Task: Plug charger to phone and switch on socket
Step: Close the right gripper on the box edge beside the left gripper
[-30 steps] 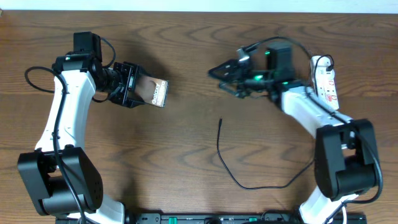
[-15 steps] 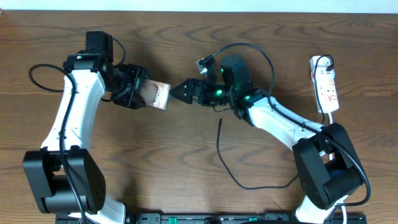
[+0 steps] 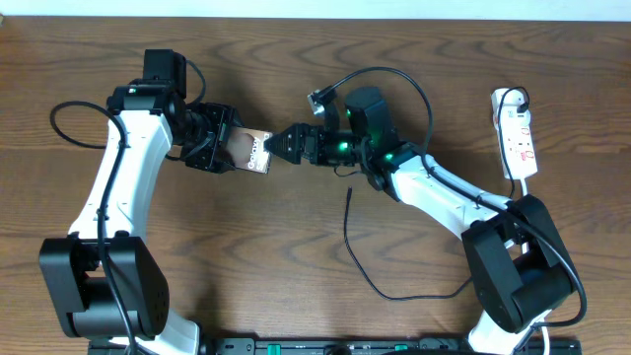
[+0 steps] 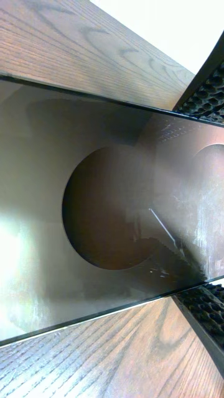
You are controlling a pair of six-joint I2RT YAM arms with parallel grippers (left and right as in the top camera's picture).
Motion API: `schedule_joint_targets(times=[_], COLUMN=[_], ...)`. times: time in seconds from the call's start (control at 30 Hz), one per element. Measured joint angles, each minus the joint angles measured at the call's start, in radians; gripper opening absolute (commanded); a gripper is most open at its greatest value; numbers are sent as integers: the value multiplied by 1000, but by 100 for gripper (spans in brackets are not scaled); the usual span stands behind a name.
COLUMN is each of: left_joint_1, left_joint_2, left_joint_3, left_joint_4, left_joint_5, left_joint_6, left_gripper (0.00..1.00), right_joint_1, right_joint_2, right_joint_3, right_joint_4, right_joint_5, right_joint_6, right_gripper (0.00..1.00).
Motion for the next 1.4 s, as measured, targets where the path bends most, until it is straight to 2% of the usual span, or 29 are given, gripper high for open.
schedule_joint_targets(times=[0.27,0.5,0.87,1.03,1.3,1.4], left_joint_1=[-59,-101,-104,-104,-104,-104], left_joint_2=[0,0,0,0,0,0], left_joint_3=[0,0,0,0,0,0], left_joint_4=[2,31,43,43,42,42], left_joint_5=[-1,2,7,29,44,51], left_joint_6=[-71,-126,-176,-191,-198,-198], left_gripper=[7,7,7,7,8,7], right_joint_1=[33,41,43,51,82,85], right_joint_2=[0,0,0,0,0,0], right_joint_3=[0,0,0,0,0,0], right_joint_4=[25,26,26,25,22,14], right_joint_5=[30,49,59,62,75,89], right_joint_6=[21,66,188,219,238,235], right_gripper=[99,86,85,76,72,63])
